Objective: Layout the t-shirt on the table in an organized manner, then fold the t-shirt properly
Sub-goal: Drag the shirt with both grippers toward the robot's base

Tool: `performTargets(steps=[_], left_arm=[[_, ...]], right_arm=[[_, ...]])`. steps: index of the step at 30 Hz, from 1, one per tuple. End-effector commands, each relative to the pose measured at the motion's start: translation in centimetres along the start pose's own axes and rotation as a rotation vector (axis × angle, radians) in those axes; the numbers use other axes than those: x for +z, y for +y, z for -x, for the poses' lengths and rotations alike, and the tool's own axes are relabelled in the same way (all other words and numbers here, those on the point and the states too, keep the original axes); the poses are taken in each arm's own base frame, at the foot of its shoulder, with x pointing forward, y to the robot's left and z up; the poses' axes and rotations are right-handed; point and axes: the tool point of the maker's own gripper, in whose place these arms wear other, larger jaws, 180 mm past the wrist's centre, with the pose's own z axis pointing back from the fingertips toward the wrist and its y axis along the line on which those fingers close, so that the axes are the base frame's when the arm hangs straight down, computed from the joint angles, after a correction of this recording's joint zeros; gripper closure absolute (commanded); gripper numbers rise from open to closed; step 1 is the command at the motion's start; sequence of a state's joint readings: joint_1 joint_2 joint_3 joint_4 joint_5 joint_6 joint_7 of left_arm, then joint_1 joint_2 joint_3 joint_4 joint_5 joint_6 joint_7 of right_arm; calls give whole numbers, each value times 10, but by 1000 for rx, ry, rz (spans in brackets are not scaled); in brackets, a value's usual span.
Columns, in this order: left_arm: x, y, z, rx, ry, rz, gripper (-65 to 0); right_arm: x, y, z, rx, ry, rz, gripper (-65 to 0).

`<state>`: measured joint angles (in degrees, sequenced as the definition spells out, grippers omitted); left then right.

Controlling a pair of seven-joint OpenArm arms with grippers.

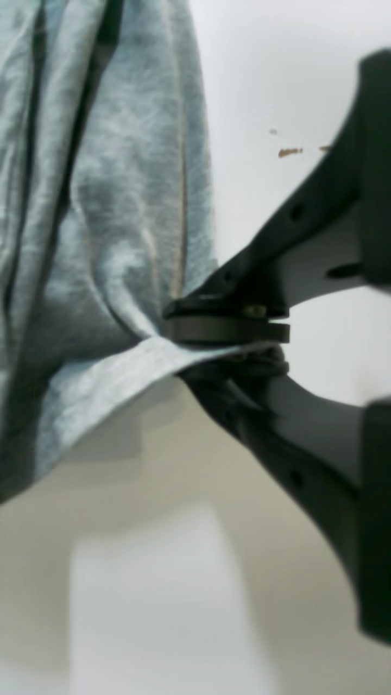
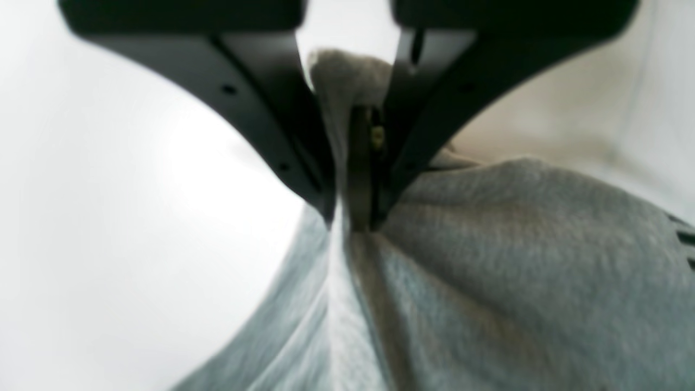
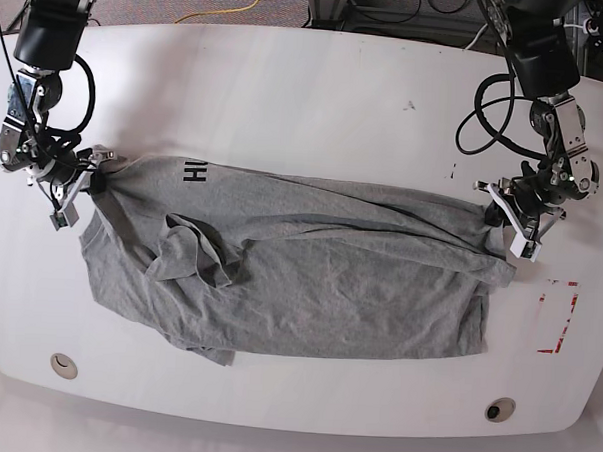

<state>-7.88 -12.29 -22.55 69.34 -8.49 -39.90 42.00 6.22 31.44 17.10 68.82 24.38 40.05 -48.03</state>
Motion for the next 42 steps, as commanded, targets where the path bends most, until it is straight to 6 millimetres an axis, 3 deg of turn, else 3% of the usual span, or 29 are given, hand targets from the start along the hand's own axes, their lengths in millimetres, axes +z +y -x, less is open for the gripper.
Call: performTargets(steps=[1,7,20,23,31,42], left_arm=[[3,4,26,-24,121,-20,0],[19,4,32,-74,140,-53,0],[74,-3,57,-212,245,-150,0],[90,-3,63,-235,252,-182,0],[117,-4,85,-290,302,-209,0],[133,-8,125,-289,396,-194,0]], right_arm=[[14,-16,-12,19,-32,37,-5],[17,-21,7,-4,-6,48,-5],[24,-20,70,-52,117,52,-3],[34,-27,86,-81,143,76,-3],[63,-24,101,-23,168,122,-3],[86,-14,128,-17,233,152,-3]])
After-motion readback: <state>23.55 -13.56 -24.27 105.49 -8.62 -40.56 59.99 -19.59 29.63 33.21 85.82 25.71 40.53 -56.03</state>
